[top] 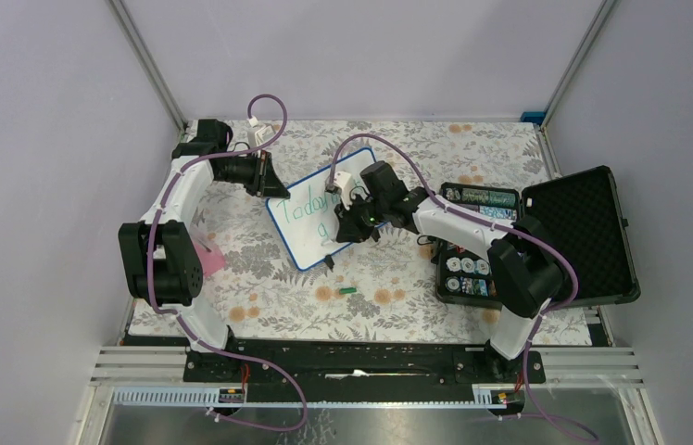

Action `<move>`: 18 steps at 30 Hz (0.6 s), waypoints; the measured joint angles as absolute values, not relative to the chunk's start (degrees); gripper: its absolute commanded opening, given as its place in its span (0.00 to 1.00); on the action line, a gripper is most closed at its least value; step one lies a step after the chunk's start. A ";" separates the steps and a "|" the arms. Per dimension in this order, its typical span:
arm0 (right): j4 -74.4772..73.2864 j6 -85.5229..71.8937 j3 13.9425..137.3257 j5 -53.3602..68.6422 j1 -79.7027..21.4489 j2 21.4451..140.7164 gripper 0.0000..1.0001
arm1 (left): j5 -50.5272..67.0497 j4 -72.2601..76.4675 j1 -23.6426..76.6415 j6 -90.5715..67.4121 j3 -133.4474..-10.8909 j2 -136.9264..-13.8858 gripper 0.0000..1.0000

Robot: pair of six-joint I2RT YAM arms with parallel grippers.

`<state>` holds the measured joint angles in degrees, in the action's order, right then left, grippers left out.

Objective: Write a sentence on the whiteboard

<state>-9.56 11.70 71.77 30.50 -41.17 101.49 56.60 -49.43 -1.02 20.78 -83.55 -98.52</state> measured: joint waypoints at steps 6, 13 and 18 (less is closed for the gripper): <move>-10.02 10.41 72.27 34.13 -40.03 100.92 0.00 | 56.58 -49.43 -1.02 20.78 -83.55 -98.52 0.00; -10.09 10.20 72.27 35.62 -34.92 98.08 0.00 | 56.58 -49.45 -1.02 21.02 -83.55 -98.52 0.00; -10.24 10.41 72.27 35.42 -34.39 97.84 0.00 | 56.58 -49.45 -1.02 21.12 -83.55 -98.52 0.00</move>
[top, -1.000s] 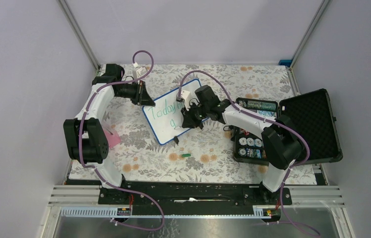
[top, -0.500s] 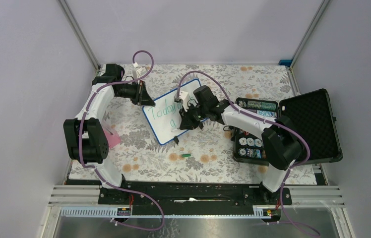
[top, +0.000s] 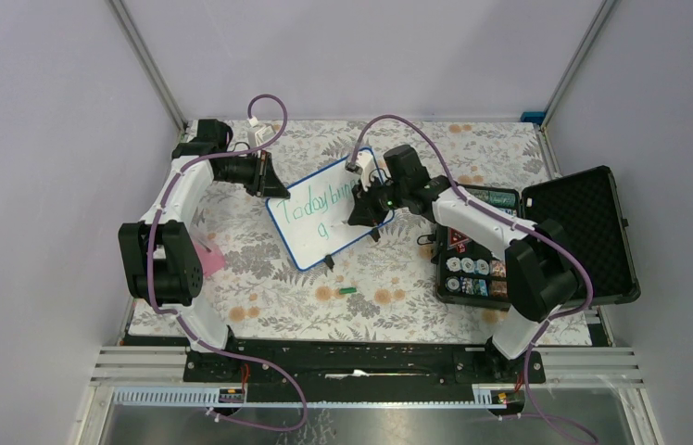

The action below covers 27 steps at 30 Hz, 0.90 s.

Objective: Write a sentence on the whiteboard

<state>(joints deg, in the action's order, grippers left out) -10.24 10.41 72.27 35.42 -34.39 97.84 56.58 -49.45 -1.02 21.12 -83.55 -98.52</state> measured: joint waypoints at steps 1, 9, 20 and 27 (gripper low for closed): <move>-10.26 10.46 72.29 35.40 -34.46 97.84 0.00 | 56.58 -49.45 -1.02 21.17 -83.55 -98.52 0.00; -10.44 10.46 73.54 34.46 -34.48 98.52 0.00 | 56.60 -49.58 -0.97 21.45 -83.55 -98.52 0.00; -10.46 10.46 74.50 33.52 -34.68 99.83 0.00 | 56.58 -49.63 -0.93 21.63 -83.55 -98.52 0.00; -10.46 10.46 74.50 33.45 -35.14 100.49 0.00 | 56.58 -49.63 -0.91 21.63 -83.55 -98.52 0.00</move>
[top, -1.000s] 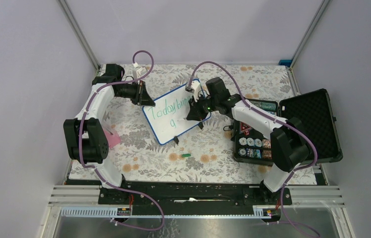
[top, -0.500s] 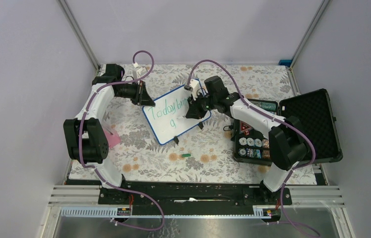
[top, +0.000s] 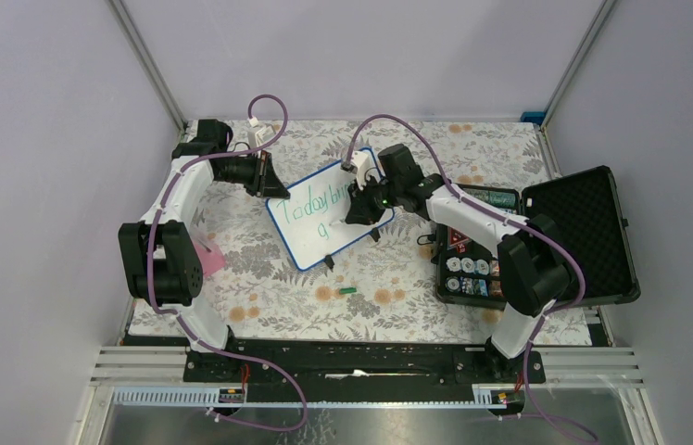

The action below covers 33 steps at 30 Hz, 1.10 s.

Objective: Write a sentence on the whiteboard

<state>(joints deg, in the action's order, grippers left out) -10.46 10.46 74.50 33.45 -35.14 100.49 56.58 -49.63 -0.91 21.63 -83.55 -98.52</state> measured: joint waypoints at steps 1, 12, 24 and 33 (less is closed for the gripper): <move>-10.46 10.44 74.52 33.45 -35.16 100.53 0.00 | 56.58 -49.63 -0.91 21.63 -83.55 -98.52 0.00; -10.22 10.44 75.42 32.36 -35.22 101.60 0.00 | 56.55 -49.63 -0.86 21.63 -83.55 -98.52 0.00; -10.48 10.41 76.77 32.40 -35.79 102.50 0.00 | 56.51 -49.63 -0.86 21.96 -83.55 -98.52 0.00; -10.46 10.44 76.88 32.49 -36.73 103.02 0.00 | 56.38 -49.63 -0.82 22.06 -83.55 -98.52 0.00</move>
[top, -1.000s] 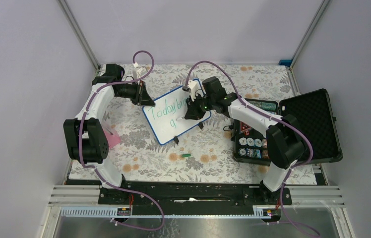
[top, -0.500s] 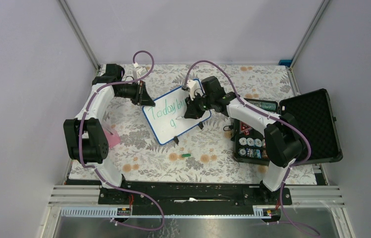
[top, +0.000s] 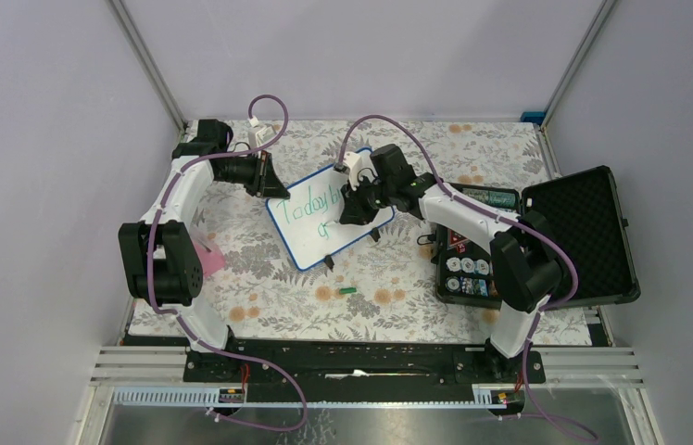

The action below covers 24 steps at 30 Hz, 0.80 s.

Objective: Write a sentence on the whiteboard

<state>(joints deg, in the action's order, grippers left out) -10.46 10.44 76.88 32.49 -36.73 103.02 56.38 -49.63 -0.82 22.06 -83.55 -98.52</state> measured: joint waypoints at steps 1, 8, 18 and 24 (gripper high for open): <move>-10.46 10.44 76.88 32.49 -36.75 103.02 0.00 | 56.38 -49.63 -0.82 22.06 -83.55 -98.52 0.00; -10.39 10.50 76.47 32.47 -36.75 103.02 0.00 | 56.34 -49.63 -0.82 22.09 -83.55 -98.52 0.00; -10.44 11.11 74.81 32.32 -36.75 102.72 0.00 | 56.34 -49.65 -0.82 22.09 -83.55 -98.52 0.00; -10.50 11.60 74.70 31.88 -36.49 102.32 0.00 | 56.34 -49.63 -0.75 22.09 -83.55 -98.52 0.00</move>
